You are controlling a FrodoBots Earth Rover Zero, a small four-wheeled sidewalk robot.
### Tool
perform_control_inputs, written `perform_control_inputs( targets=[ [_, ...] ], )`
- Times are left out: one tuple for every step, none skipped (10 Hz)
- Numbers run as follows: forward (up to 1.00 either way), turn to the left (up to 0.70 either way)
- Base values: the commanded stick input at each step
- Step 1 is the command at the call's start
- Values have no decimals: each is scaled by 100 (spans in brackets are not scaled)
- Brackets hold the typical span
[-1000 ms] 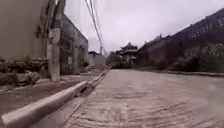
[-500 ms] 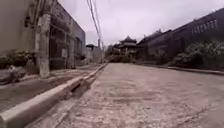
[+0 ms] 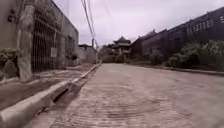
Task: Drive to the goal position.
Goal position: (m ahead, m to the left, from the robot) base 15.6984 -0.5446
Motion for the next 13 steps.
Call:
perform_control_inputs(
  targets=[
    [100,-3],
    [100,-1],
    [100,0],
    [100,0],
    [100,0],
    [100,0],
    [100,0],
    [100,0],
    [100,0],
    [100,0],
    [100,0],
    [100,0],
    [100,0]
  ],
)
